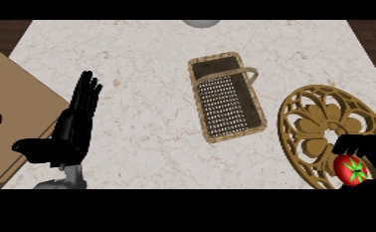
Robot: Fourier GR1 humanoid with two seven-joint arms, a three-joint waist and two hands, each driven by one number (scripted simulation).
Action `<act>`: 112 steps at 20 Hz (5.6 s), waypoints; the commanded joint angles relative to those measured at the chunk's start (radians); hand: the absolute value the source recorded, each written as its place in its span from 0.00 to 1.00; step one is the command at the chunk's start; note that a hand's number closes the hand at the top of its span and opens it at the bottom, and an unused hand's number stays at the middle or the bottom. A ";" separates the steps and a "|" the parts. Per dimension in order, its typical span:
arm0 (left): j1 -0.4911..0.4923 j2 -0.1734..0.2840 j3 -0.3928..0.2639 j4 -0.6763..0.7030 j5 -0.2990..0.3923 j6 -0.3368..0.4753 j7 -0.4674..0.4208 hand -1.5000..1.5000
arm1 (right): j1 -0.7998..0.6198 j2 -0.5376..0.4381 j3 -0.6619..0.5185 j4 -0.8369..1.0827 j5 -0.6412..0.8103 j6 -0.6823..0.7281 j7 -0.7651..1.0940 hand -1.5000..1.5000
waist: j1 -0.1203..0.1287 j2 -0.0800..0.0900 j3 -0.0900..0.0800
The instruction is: Pick the tomato from the placemat and place it in the basket
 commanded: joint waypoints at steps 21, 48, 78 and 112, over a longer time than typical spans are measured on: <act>-0.036 -0.020 -0.012 0.022 -0.013 -0.019 0.015 0.50 | -0.066 0.418 0.939 -0.203 0.379 -0.183 0.455 1.00 | 0.038 -0.004 0.001; 0.013 -0.004 0.014 0.006 -0.011 -0.014 0.005 0.50 | -0.371 0.414 1.220 -0.456 0.252 -0.538 1.079 1.00 | -0.023 -0.020 -0.003; -0.004 -0.014 0.033 0.035 0.005 -0.035 -0.030 0.50 | -0.610 0.348 0.664 -0.462 -0.015 -0.137 1.048 1.00 | -0.002 0.003 0.003; 0.018 -0.012 0.049 -0.004 -0.003 -0.063 -0.013 0.50 | -0.545 0.412 0.381 -0.397 -0.025 -0.345 0.714 0.00 | 0.001 0.001 0.003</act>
